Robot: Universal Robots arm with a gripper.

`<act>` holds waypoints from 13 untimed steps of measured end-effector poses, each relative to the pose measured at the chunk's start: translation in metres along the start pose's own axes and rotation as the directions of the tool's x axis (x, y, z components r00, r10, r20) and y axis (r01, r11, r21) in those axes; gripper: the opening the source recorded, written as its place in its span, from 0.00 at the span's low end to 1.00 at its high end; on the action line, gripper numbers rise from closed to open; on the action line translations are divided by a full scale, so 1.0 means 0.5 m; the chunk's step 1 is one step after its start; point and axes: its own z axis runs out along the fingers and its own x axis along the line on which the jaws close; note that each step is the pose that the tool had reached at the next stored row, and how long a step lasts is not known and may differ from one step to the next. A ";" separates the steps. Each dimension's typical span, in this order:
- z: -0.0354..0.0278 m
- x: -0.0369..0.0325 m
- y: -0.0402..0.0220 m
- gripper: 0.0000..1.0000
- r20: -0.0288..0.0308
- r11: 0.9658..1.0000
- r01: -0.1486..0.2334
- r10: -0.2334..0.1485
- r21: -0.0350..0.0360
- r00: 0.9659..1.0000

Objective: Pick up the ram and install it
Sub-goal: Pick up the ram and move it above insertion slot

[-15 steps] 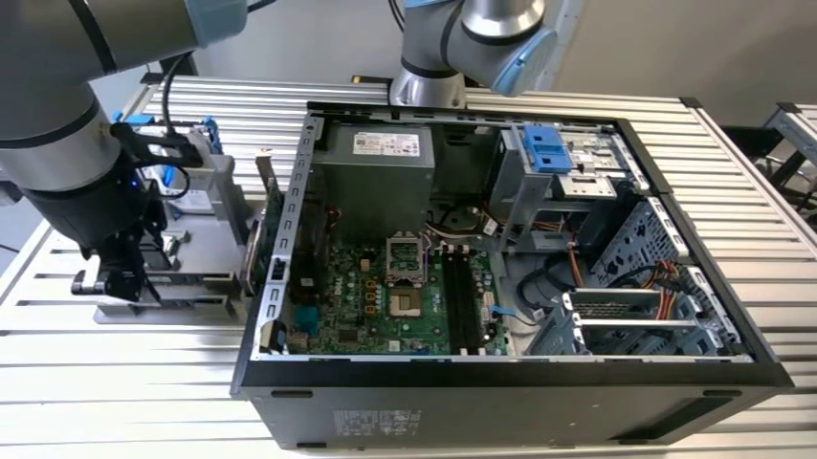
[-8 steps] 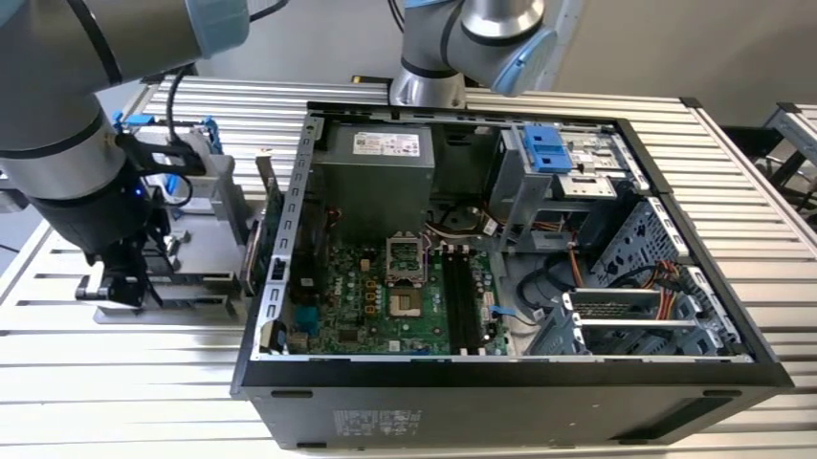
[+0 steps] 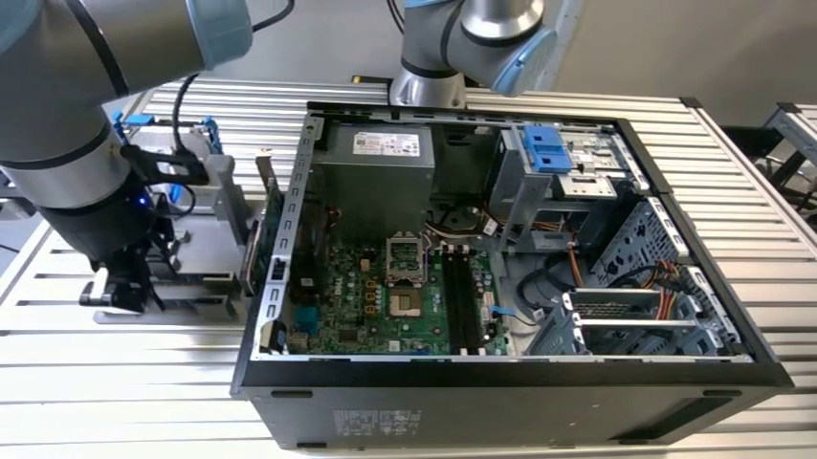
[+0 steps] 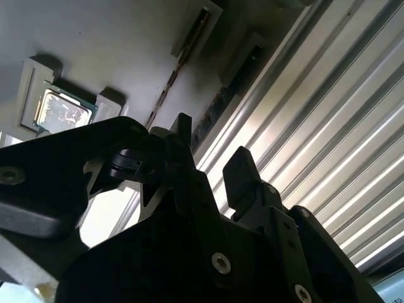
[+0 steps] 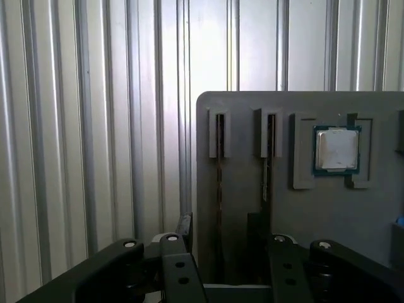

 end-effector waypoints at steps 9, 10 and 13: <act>0.027 0.000 -0.001 1.00 -0.011 1.000 0.006 -0.006 0.000 1.000; 0.029 0.001 -0.001 1.00 -0.013 1.000 0.008 -0.008 0.000 1.000; 0.036 0.001 -0.002 1.00 -0.016 1.000 0.015 -0.015 0.000 1.000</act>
